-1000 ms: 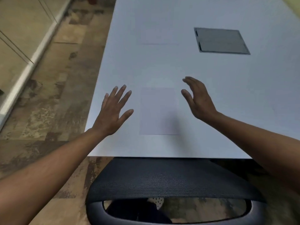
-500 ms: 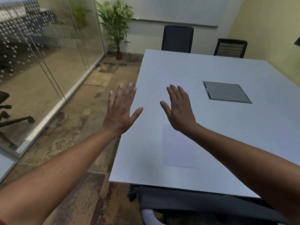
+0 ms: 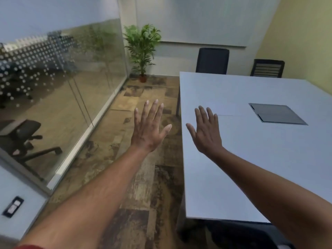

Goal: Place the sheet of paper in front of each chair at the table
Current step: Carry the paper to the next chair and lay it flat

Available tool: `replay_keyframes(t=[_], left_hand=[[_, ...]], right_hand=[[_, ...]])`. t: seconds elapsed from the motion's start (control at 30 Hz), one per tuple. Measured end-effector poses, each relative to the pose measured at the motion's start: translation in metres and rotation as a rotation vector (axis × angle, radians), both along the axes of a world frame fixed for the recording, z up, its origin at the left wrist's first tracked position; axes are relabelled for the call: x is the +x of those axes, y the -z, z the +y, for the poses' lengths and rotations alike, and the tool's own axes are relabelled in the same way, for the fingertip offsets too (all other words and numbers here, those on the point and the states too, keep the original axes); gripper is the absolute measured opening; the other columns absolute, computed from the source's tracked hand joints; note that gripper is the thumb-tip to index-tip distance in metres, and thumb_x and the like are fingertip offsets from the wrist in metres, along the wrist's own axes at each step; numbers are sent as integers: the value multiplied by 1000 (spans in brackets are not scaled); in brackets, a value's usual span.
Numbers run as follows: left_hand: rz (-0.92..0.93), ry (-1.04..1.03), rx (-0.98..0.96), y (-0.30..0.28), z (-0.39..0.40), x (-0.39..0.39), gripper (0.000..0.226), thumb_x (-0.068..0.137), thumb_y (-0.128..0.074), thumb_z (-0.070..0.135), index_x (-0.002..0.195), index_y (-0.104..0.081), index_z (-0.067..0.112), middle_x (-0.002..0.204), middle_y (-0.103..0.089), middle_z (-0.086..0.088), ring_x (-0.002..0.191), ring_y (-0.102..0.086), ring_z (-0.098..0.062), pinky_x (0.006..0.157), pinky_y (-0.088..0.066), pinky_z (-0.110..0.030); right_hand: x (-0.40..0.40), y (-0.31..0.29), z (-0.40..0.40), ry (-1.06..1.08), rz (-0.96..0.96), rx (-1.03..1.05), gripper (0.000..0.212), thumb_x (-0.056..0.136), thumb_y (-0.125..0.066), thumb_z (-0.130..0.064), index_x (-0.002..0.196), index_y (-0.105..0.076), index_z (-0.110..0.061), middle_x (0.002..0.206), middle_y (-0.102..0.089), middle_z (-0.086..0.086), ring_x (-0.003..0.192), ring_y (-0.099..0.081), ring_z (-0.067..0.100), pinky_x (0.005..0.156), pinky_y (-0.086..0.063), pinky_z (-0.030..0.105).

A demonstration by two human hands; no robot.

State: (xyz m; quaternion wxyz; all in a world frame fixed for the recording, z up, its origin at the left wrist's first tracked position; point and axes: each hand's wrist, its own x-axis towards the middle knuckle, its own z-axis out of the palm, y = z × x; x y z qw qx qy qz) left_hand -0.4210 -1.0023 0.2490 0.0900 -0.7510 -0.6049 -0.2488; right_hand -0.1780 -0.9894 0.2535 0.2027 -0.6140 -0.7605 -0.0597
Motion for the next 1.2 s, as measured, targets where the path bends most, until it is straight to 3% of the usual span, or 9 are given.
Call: replay_keyframes(t=[0.37, 0.6, 0.8, 0.9, 1.07, 1.2], left_hand=[[106, 247, 36, 30, 113, -55, 84, 105, -35, 67, 174, -12, 24, 183, -5, -1, 169, 3, -27, 133, 2, -65], [177, 408, 6, 50, 267, -43, 86, 106, -30, 70, 174, -5, 24, 183, 4, 0, 169, 8, -27, 132, 16, -56], [230, 520, 4, 42, 388, -35, 85, 106, -19, 74, 174, -6, 25, 183, 5, -1, 169, 3, -29, 132, -4, -68], [252, 602, 39, 36, 450, -30, 85, 106, -17, 75, 174, -7, 26, 183, 3, -2, 168, 3, -29, 132, -4, -68], [250, 715, 57, 50, 566, -7, 85, 106, -27, 74, 174, -14, 25, 183, -1, -2, 169, 2, -29, 132, 1, -66], [256, 815, 35, 81, 664, 12, 86, 105, -34, 74, 174, -14, 26, 183, 3, 1, 169, 10, -25, 133, 2, -65]], right_hand=[[-31, 58, 58, 137, 129, -58, 80, 106, -12, -66, 169, -14, -17, 179, -9, 3, 166, -2, 27, 134, -8, 54], [-45, 83, 178, 271, 198, -85, 80, 104, -12, -66, 169, -9, -20, 180, -3, 3, 166, 4, 25, 134, -5, 54], [-53, 81, 287, 357, 252, -91, 84, 100, -4, -73, 169, -6, -24, 180, 2, -1, 166, 6, 23, 134, -4, 54], [-54, 79, 338, 411, 280, -67, 86, 99, -3, -75, 169, -5, -26, 180, 4, -2, 166, 7, 22, 134, 0, 51], [-53, 96, 422, 556, 276, -81, 76, 106, -20, -65, 169, -7, -25, 180, 3, -2, 166, 5, 23, 134, 2, 48], [-51, 112, 489, 669, 252, -94, 80, 103, -9, -71, 169, -5, -26, 180, 6, -3, 166, 8, 22, 134, 5, 47]])
